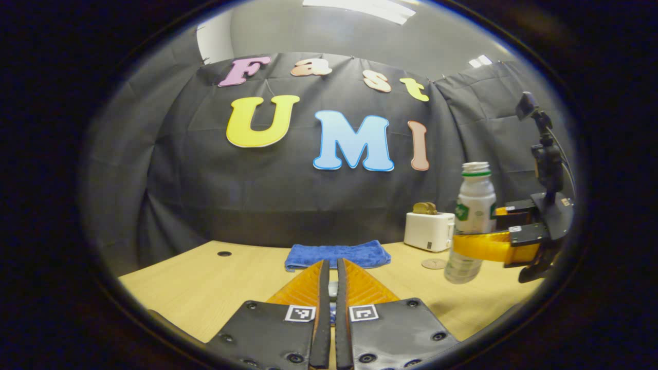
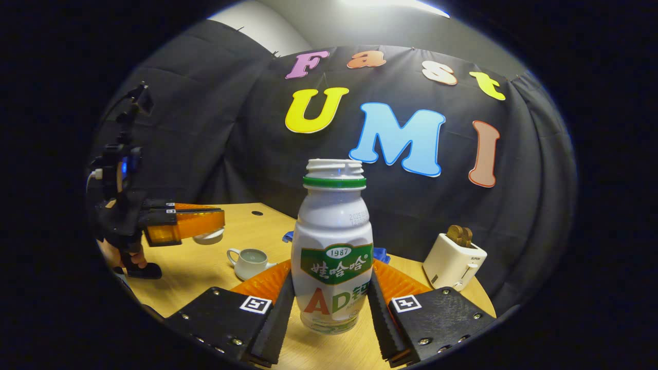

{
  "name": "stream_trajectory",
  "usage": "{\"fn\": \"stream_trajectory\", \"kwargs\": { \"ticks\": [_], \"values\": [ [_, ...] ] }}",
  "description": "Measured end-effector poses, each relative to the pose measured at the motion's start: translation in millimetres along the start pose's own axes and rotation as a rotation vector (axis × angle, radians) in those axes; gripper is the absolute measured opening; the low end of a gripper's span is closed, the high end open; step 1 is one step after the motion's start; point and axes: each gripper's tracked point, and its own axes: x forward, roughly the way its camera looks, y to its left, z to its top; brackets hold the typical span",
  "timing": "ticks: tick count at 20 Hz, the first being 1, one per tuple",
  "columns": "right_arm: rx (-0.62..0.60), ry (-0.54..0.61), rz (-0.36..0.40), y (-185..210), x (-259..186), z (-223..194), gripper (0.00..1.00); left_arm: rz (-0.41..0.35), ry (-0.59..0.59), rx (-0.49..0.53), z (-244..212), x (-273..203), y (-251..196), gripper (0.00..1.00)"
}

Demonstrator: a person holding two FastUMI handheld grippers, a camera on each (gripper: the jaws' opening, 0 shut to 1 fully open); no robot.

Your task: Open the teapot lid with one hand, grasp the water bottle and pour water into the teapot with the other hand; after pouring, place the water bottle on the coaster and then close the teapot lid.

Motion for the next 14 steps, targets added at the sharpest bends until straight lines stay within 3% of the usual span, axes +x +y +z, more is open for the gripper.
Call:
{"fn": "stream_trajectory", "kwargs": {
  "ticks": [1, 4, 5, 7, 8, 14],
  "values": [
    [0.005, -0.013, -0.020, -10, -7, -2, 0.70, 0.004, 0.008, -0.003, -1, 12, 1, 0.10],
    [0.025, -0.012, -0.057, -31, -24, -15, 0.70, 0.016, 0.038, -0.021, -13, 41, 3, 0.14],
    [0.044, -0.003, -0.061, -38, -28, -22, 0.70, 0.023, 0.051, -0.018, -20, 50, 5, 0.10],
    [0.081, 0.014, -0.065, -49, -27, -34, 0.70, 0.033, 0.091, -0.013, -41, 65, 5, 0.14],
    [0.095, 0.021, -0.074, -54, -28, -39, 0.70, 0.031, 0.110, -0.010, -50, 72, 3, 0.10],
    [0.097, 0.062, -0.092, -66, -26, -61, 0.70, 0.036, 0.164, 0.035, -79, 93, 1, 0.14]
  ]
}}
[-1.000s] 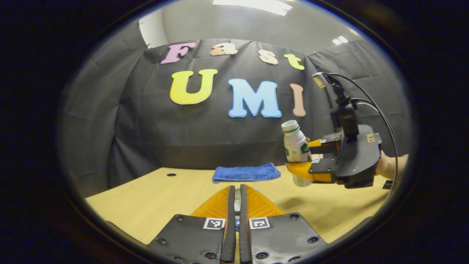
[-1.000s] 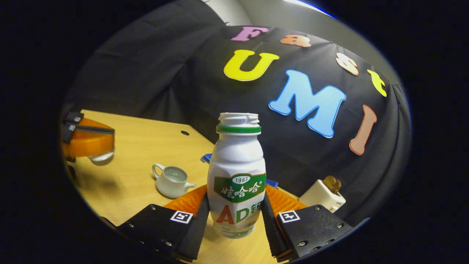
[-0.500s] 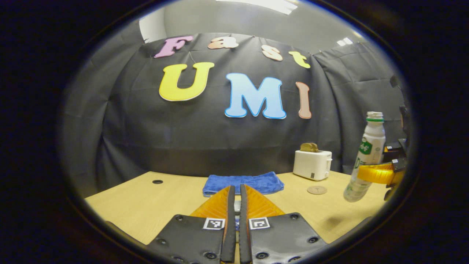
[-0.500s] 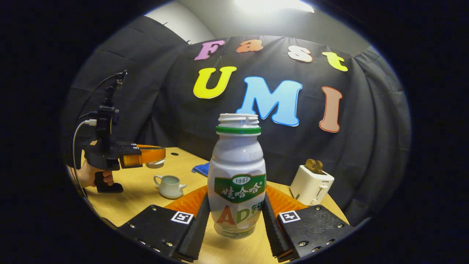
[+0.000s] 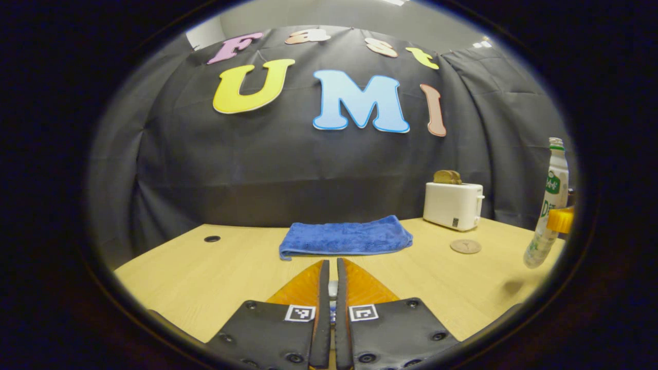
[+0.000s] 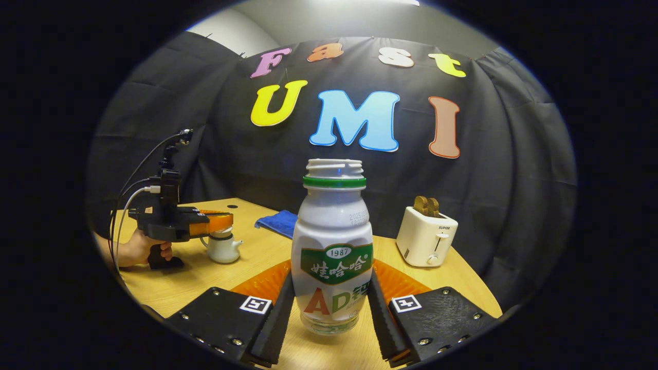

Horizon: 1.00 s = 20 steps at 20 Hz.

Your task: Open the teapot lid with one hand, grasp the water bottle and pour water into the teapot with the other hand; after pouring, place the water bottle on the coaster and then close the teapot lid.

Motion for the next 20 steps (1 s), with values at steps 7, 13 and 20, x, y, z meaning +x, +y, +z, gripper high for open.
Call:
{"fn": "stream_trajectory", "kwargs": {
  "ticks": [7, 13, 20],
  "values": [
    [0.026, 0.015, -0.021, 1, 12, -5, 0.70, -0.006, 0.014, -0.001, -7, -1, -2, 0.10],
    [0.031, 0.019, -0.026, 4, 26, -6, 0.70, -0.014, 0.033, -0.035, -15, 1, 1, 0.17],
    [0.134, 0.031, -0.151, -52, 80, -20, 0.70, 0.072, -0.058, -0.004, 17, -28, 17, 0.55]
  ]
}}
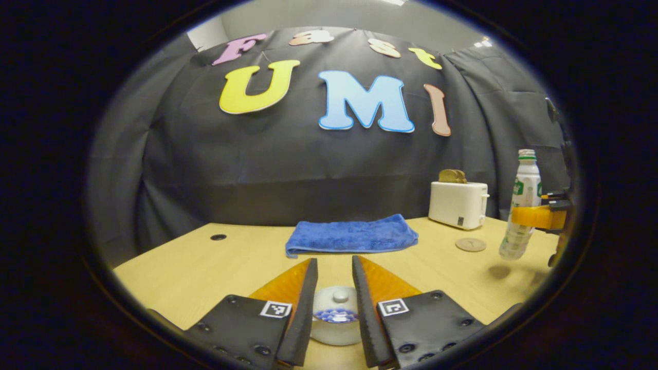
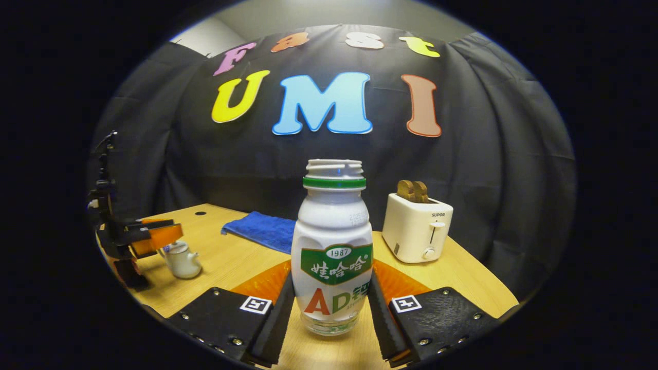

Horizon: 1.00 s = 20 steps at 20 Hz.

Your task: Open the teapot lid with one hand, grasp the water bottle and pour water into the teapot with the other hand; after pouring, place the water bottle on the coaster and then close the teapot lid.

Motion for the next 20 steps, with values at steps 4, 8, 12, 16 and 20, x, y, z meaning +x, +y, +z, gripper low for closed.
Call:
{"fn": "stream_trajectory", "kwargs": {
  "ticks": [4, 8, 12, 16, 20],
  "values": [
    [0.079, -0.024, -0.113, -39, 40, 9, 0.70, 0.016, -0.199, -0.021, 63, -47, 3, 0.85],
    [0.175, -0.014, -0.204, -65, 78, 7, 0.70, 0.036, -0.297, -0.038, 76, -68, 12, 0.93],
    [0.080, -0.006, -0.262, -74, 104, -4, 0.70, -0.002, -0.223, -0.087, 54, -52, 11, 0.92],
    [0.071, 0.030, -0.268, -74, 123, -23, 0.70, -0.026, -0.188, -0.094, 49, -48, 4, 0.91],
    [0.067, 0.041, -0.258, -77, 123, -37, 0.70, -0.023, -0.197, -0.053, 50, -49, 1, 0.88]
  ]
}}
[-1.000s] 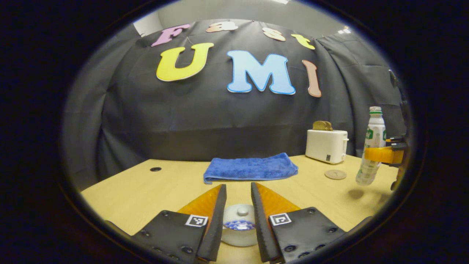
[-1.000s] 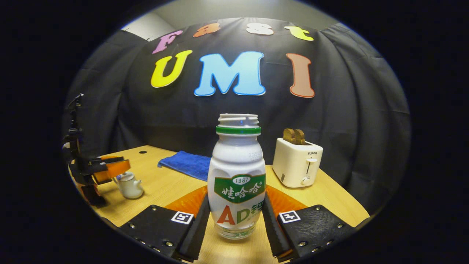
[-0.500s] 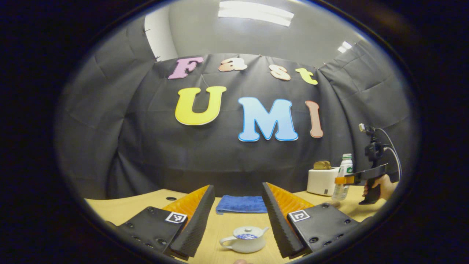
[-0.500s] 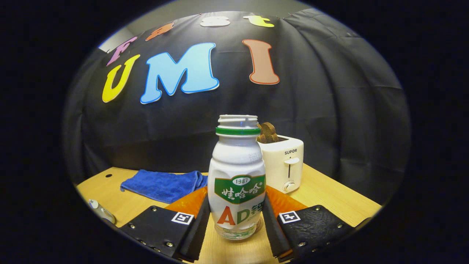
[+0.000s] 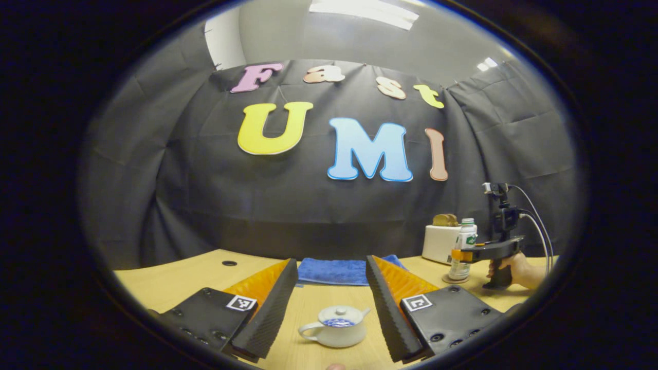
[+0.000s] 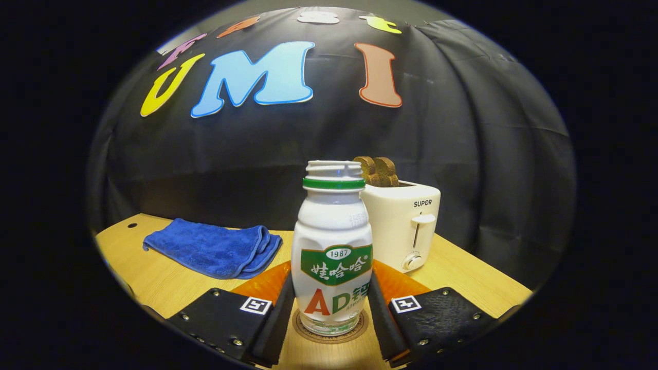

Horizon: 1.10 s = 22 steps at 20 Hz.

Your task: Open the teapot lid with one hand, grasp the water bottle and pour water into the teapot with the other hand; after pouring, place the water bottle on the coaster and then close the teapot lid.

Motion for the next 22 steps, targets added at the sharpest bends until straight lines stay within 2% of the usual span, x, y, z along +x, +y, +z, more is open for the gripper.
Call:
{"fn": "stream_trajectory", "kwargs": {
  "ticks": [5, 7, 8, 10, 13, 16, 20, 22],
  "values": [
    [0.002, -0.002, 0.001, -1, -5, -5, 0.71, -0.002, 0.005, 0.005, -2, 0, 1, 0.88],
    [-0.021, 0.004, -0.016, -4, -7, -5, 0.78, 0.002, 0.003, 0.005, -2, 0, 2, 0.88],
    [-0.038, -0.002, -0.019, -4, -9, -1, 0.86, 0.007, 0.002, 0.010, -2, 1, 3, 0.88],
    [-0.048, -0.021, -0.030, -5, -16, 7, 0.88, 0.009, -0.002, 0.017, -3, 1, 3, 0.88],
    [-0.063, -0.027, -0.009, 2, -32, 17, 0.92, 0.012, 0.001, 0.031, -4, 3, 3, 0.88],
    [-0.095, -0.051, -0.007, 4, -69, 32, 0.93, 0.024, 0.022, 0.056, -12, 5, 5, 0.88],
    [-0.130, -0.083, -0.012, 6, -153, 36, 0.94, 0.022, 0.078, 0.049, -28, -4, -6, 0.88],
    [-0.114, -0.105, 0.013, 22, -192, 27, 0.95, 0.050, 0.093, 0.076, -29, -18, -7, 0.99]
  ]
}}
